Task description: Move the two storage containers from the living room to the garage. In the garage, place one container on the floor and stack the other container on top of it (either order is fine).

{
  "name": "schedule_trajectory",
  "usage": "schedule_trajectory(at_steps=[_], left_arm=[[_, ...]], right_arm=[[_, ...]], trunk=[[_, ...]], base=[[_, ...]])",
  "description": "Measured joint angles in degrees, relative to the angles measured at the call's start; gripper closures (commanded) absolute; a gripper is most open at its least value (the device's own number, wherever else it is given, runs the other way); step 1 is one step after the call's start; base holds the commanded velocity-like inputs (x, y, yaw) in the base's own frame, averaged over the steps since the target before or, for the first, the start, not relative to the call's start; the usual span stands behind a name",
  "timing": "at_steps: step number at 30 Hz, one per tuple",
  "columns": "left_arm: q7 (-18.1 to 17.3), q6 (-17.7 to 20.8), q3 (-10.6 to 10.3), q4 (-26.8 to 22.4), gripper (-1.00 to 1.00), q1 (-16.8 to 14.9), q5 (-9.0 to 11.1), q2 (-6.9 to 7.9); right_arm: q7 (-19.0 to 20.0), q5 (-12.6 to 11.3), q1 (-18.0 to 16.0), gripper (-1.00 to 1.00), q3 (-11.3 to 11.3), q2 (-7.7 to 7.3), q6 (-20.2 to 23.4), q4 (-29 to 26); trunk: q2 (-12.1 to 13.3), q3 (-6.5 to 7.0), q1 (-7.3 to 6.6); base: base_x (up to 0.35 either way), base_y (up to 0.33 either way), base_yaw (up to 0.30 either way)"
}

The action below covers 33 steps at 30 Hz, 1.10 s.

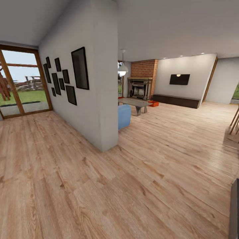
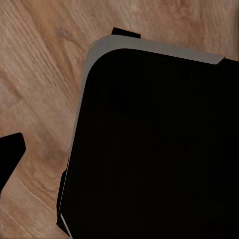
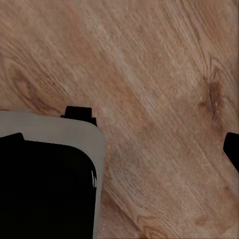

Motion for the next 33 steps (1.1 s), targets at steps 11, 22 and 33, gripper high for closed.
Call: schedule_trajectory(at_steps=[11, 22, 33], left_arm=[[0.0, 0.0, 0.0, 0.0, -1.0, 0.0, 0.0, 0.0], [0.0, 0.0, 0.0, 0.0, -1.0, 0.0, 0.0, 0.0], [0.0, 0.0, 0.0, 0.0, -1.0, 0.0, 0.0, -0.04]], right_arm=[[0.0, 0.1, 0.0, -1.0, -0.1, 0.0, -0.1, 0.0], [-0.1, -0.1, 0.0, -1.0, -0.6, 0.15, -0.2, 0.0], [-0.1, -0.6, 0.0, -1.0, -0.9, 0.17, 0.1, 0.0]], trunk=[[0.0, 0.0, 0.0], [0.0, 0.0, 0.0], [0.0, 0.0, 0.0]], base=[[0.322, 0.0, 0.0], [0.322, 0.0, -0.091], [0.322, 0.0, -0.288]])
